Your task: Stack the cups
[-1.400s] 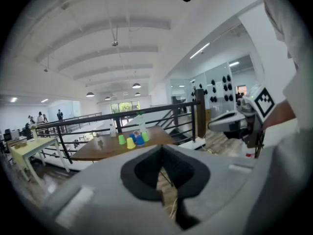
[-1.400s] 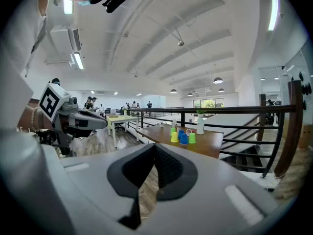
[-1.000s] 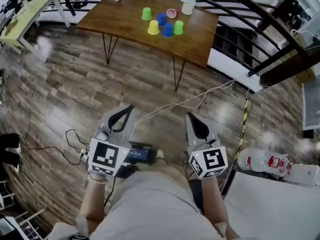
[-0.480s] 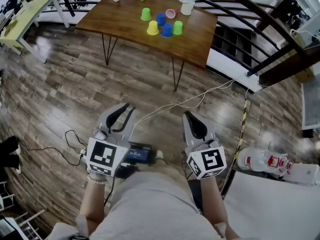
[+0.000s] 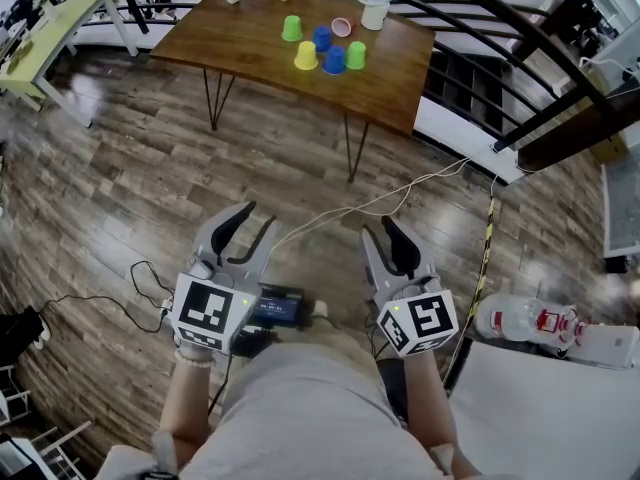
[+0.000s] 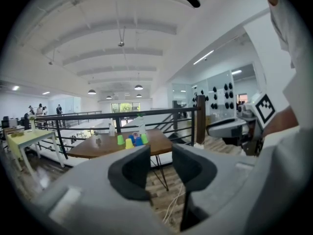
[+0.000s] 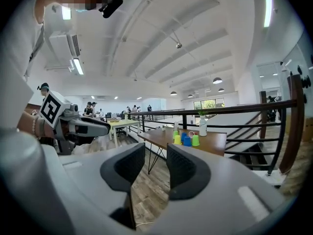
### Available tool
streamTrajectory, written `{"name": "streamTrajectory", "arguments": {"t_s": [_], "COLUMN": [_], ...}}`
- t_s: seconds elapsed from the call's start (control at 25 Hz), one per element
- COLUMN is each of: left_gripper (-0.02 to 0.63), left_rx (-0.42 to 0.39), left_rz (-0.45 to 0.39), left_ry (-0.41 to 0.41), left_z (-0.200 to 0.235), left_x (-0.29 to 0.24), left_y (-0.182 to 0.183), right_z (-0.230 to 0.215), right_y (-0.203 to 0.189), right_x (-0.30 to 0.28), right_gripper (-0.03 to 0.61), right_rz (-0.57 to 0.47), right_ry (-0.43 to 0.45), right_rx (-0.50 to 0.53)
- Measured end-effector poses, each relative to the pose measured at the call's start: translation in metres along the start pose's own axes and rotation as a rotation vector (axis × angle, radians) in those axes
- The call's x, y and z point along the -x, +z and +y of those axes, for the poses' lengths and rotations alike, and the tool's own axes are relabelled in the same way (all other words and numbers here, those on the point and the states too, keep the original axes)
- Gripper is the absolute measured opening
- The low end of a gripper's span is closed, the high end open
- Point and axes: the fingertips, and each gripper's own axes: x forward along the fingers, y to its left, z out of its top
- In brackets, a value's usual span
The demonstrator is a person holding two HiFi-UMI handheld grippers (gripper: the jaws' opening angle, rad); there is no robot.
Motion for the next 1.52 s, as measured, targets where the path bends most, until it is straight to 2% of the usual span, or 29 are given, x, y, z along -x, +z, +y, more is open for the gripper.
{"name": "streamTrajectory", "arguments": {"t_s": [0.72,1.0,1.28,1.52], "left_gripper": [0.126,0.126,0.126,0.130], "left_rx": [-0.022,-0.044,-0.044,-0.042], "left_rz": [-0.030,-0.046,-0.056,-0.047], "left_ry": [-0.018,-0.007,0.015,0.032], "left_z": [0.034,0.049,0.067,0.098], "left_x": [0.006,0.002,-0.036,-0.096], "left_y": [0.001,0.004,0.010,0.024], "right_z": [0.015,0.017,-0.020,-0.070], "right_y": [0.005,0.008,0.012,0.026], "right_x": [-0.019,-0.033,-0.066,-0.115], "right_gripper": [0.133,0.133,0.133,0.133], "right_rz": [-0.028,-0.037,-0.047,-0.031], "right_ry": [-0.054,-0.031,-0.033,-0.010], "right_rx": [0.005,0.019,0.014,0.014]}}
